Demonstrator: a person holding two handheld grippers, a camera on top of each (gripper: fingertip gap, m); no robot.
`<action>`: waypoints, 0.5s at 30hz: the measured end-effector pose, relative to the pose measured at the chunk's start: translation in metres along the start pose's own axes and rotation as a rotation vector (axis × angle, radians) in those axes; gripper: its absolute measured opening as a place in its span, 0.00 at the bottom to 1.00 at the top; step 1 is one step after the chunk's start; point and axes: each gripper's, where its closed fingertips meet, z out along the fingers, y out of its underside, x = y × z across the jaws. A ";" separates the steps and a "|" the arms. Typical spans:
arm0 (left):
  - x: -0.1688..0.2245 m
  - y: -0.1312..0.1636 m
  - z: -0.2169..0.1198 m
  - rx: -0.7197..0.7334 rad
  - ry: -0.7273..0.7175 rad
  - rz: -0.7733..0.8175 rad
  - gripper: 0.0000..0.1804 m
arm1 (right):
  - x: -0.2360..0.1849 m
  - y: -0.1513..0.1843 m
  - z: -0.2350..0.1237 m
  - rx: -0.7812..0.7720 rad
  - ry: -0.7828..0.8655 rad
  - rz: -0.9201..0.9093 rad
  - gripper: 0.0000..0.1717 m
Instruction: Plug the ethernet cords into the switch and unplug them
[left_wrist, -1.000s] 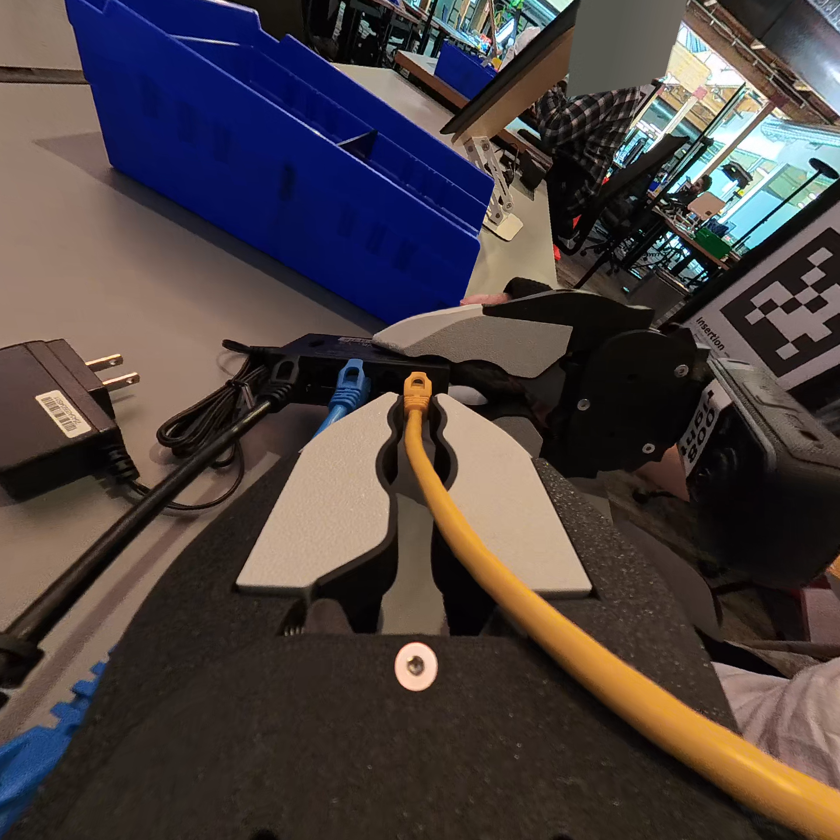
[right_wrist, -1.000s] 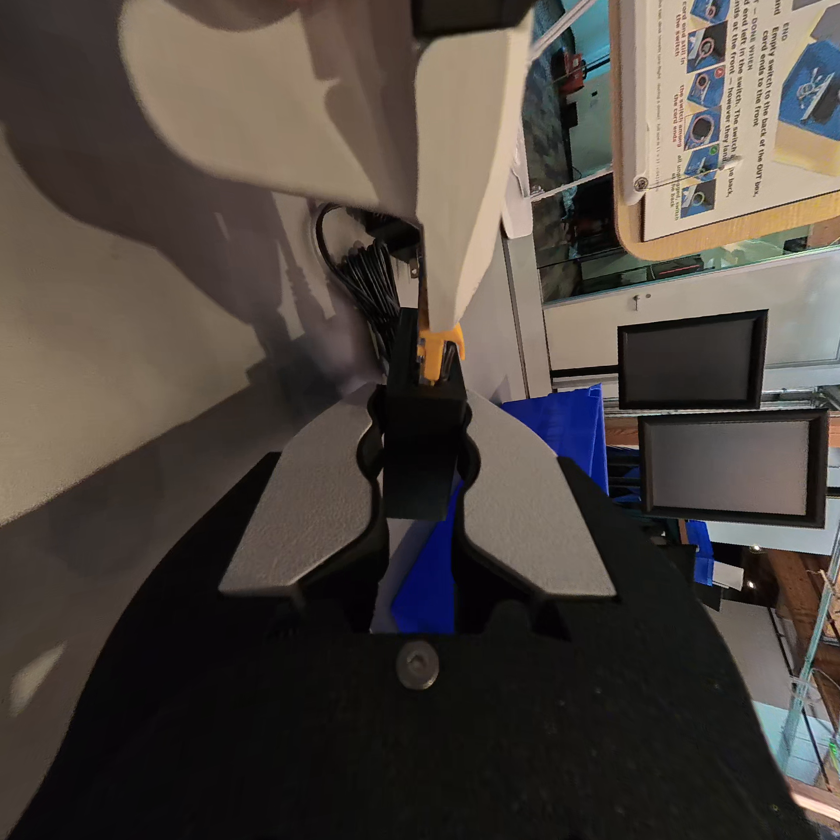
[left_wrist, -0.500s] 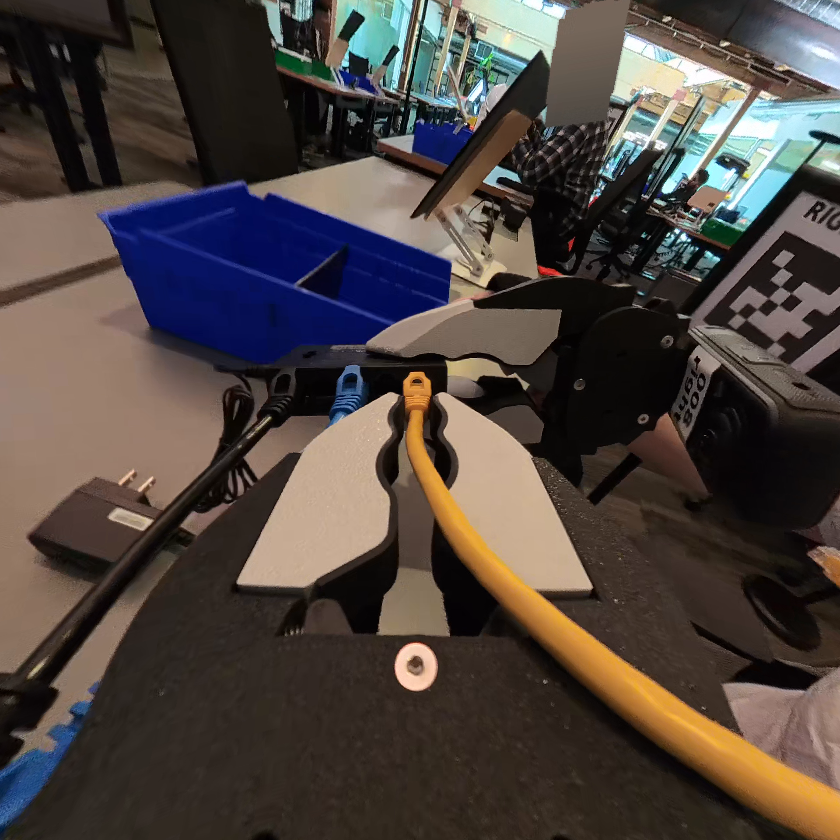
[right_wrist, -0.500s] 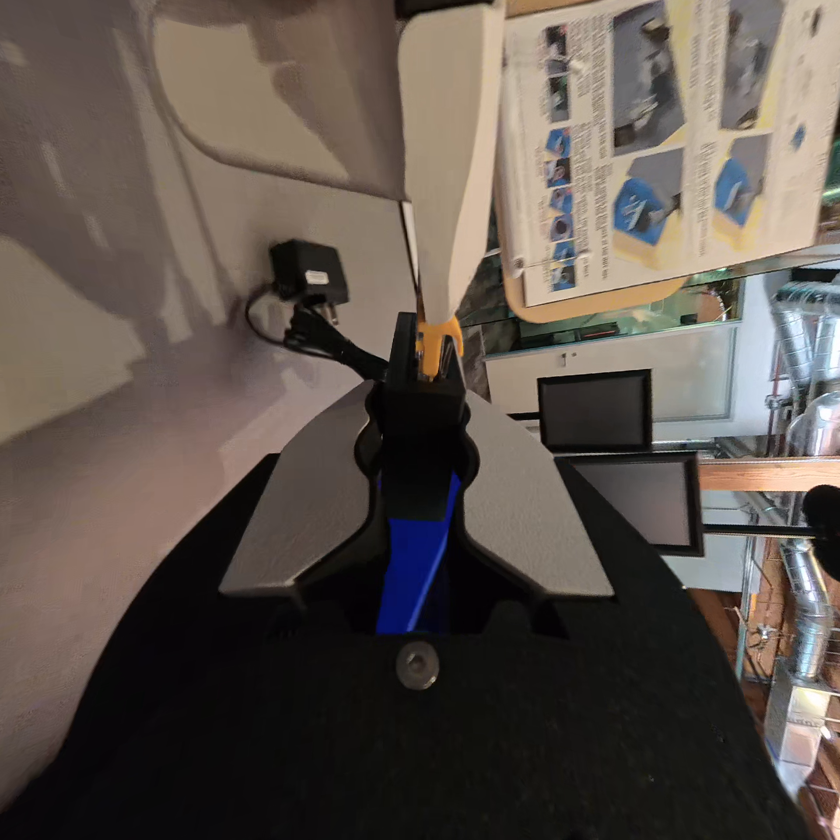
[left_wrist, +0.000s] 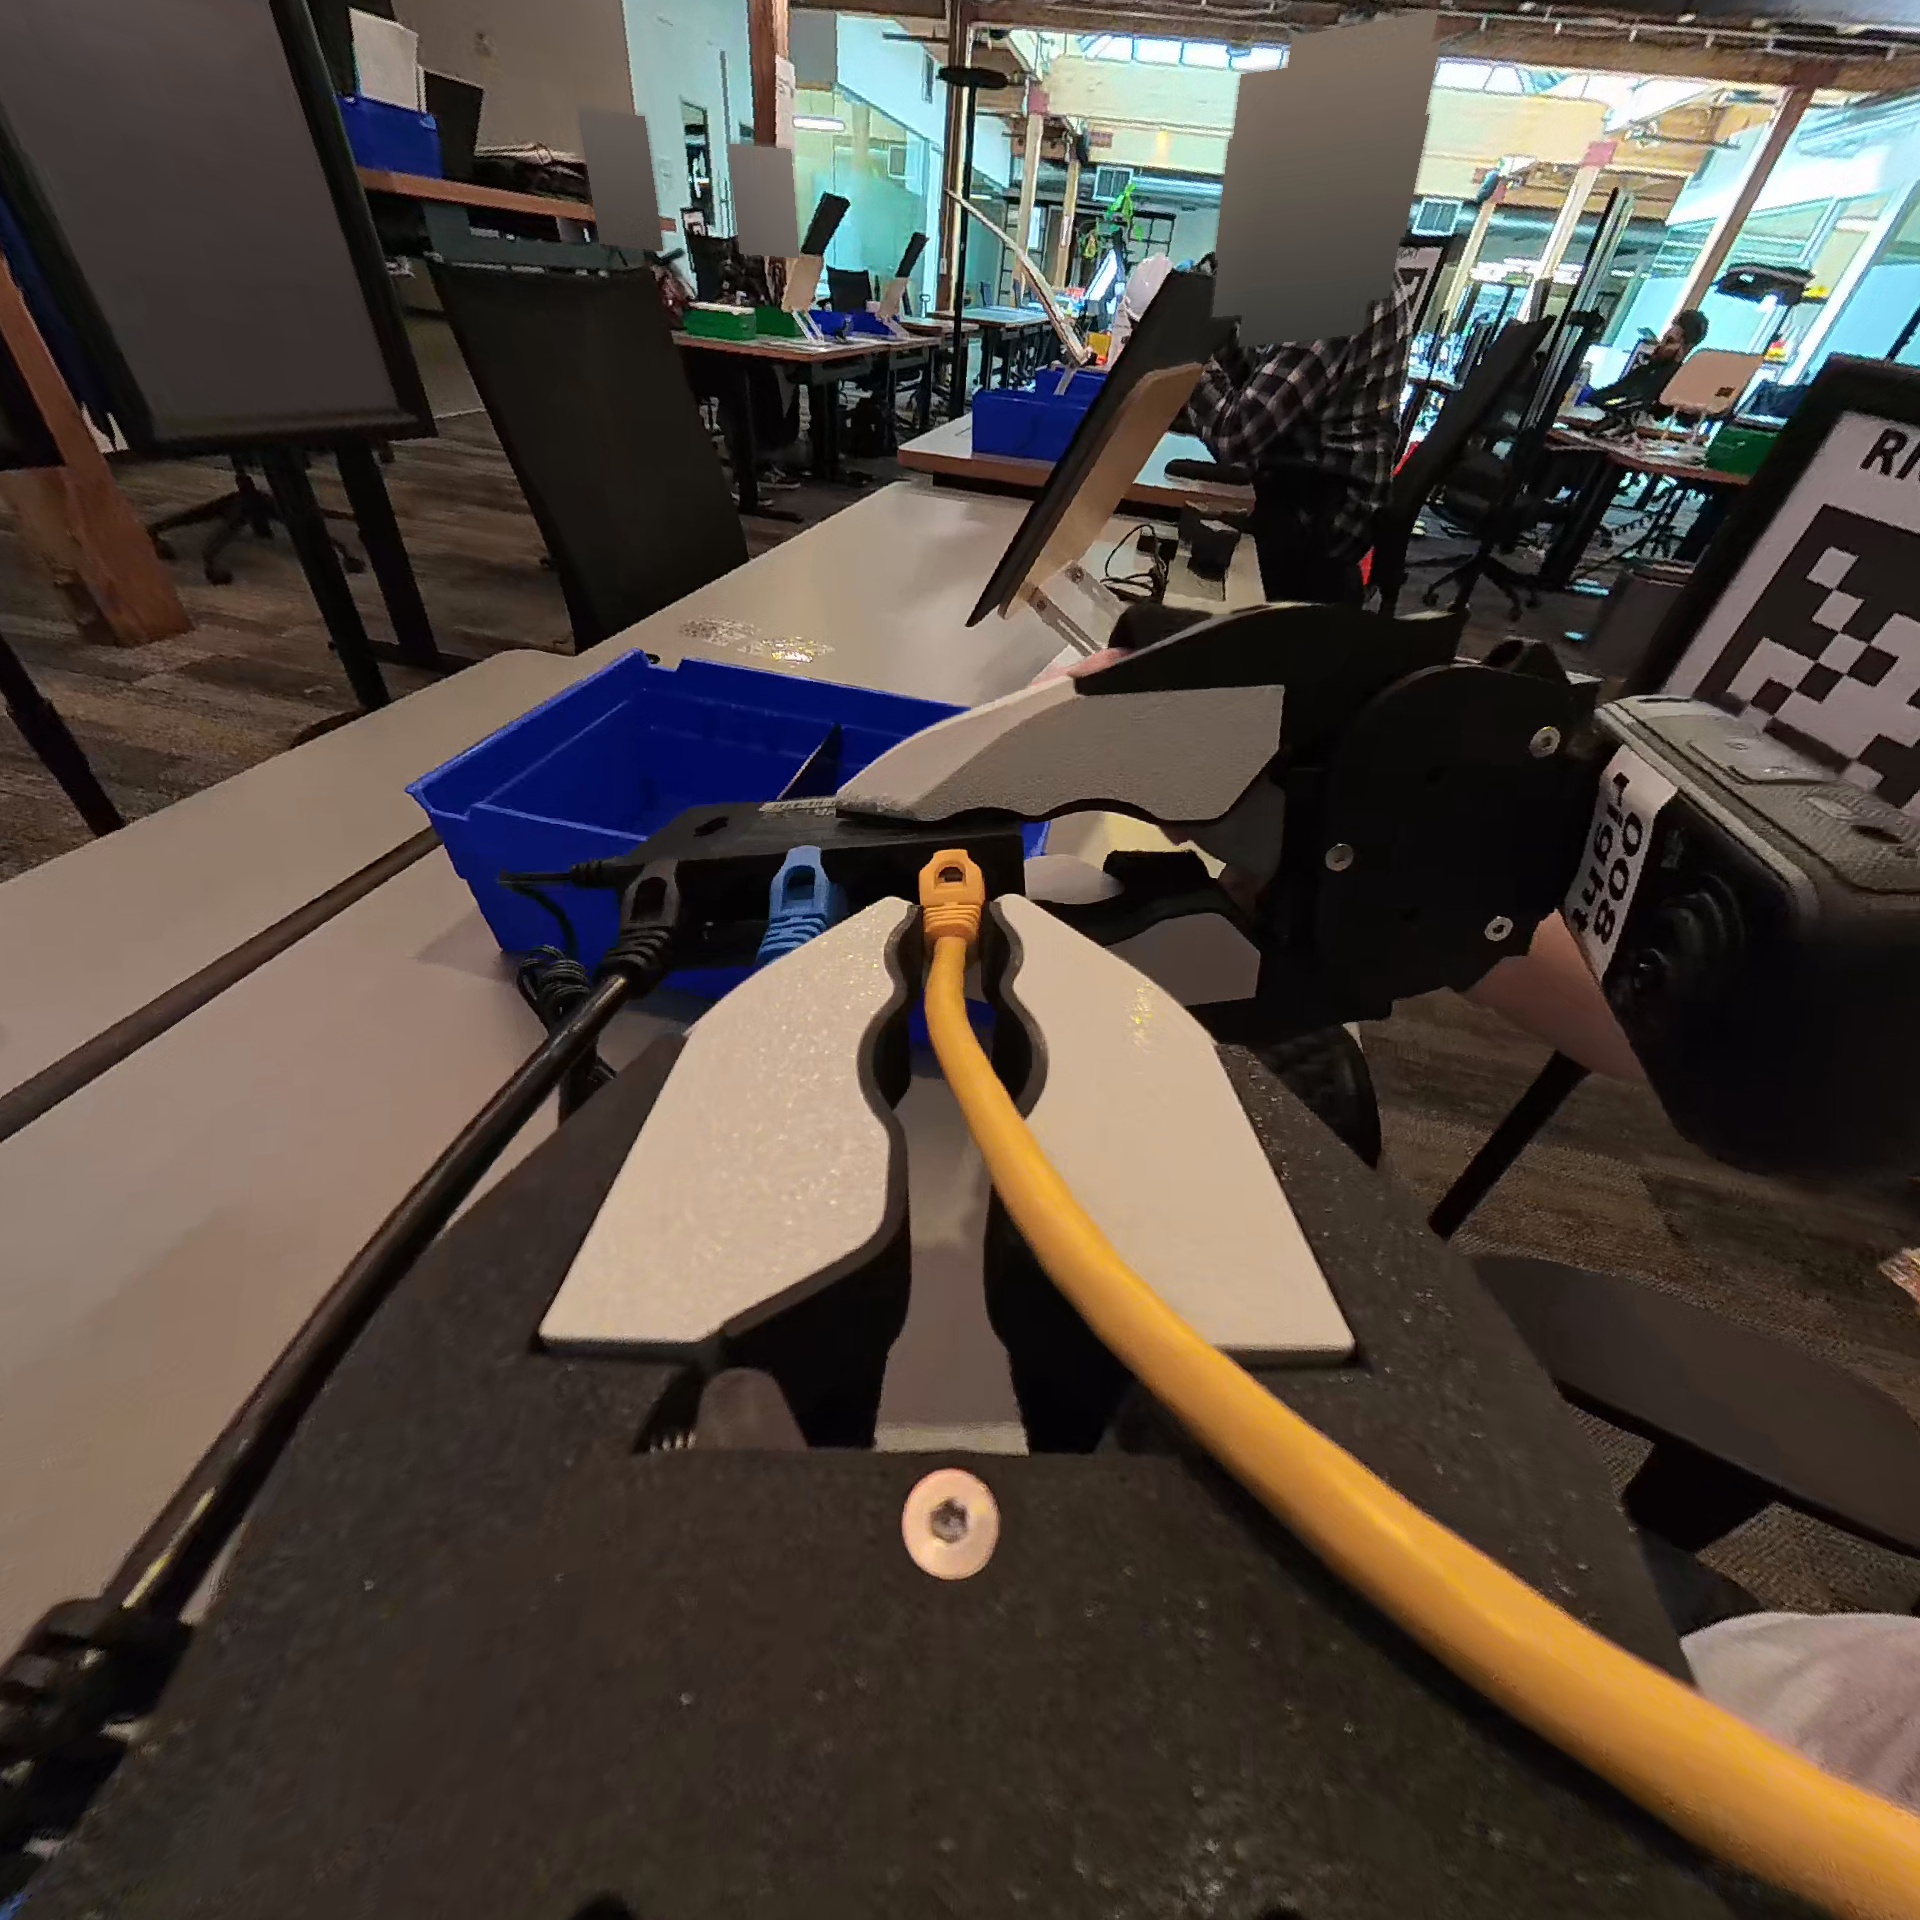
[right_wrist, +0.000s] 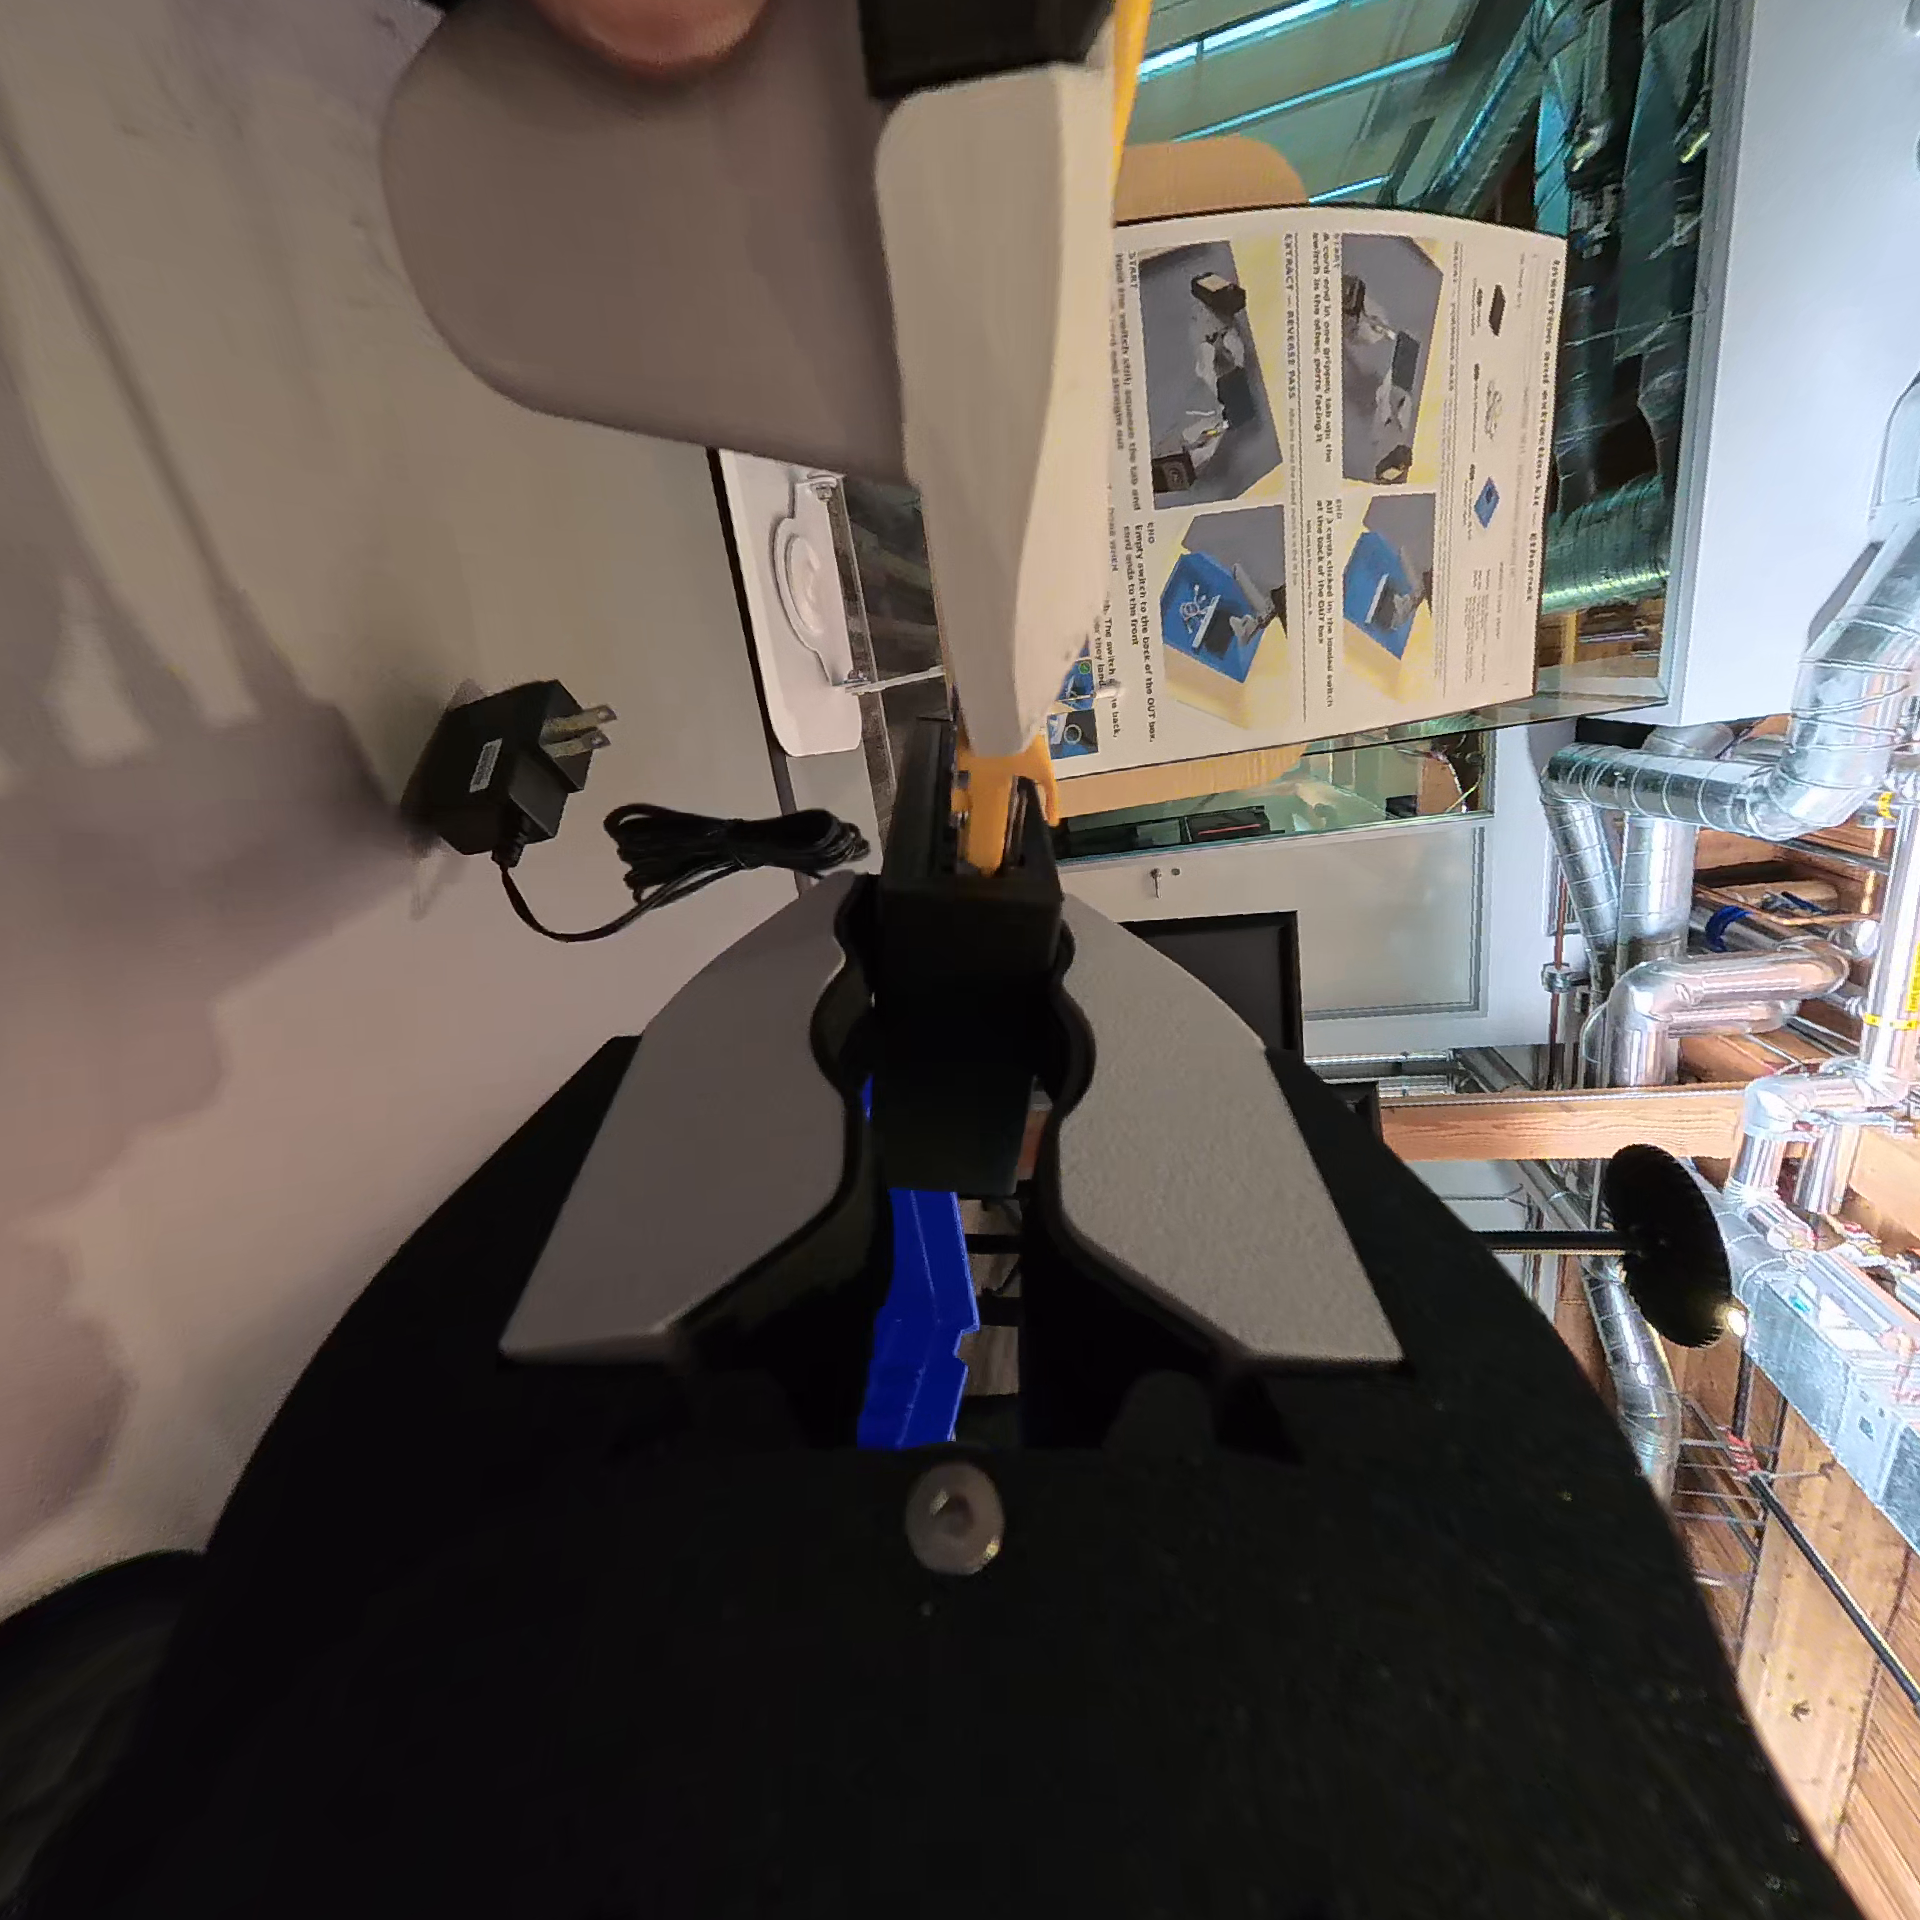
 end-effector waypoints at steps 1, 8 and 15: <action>0.000 0.001 0.000 -0.011 -0.003 0.000 0.06 | -0.001 0.000 0.000 -0.003 -0.003 -0.002 0.15; 0.000 0.002 -0.001 -0.022 -0.027 -0.008 0.06 | -0.004 -0.002 -0.001 0.006 -0.024 0.030 0.15; -0.003 0.011 0.000 -0.047 -0.033 -0.040 0.06 | -0.014 -0.001 0.003 -0.025 -0.059 0.030 0.15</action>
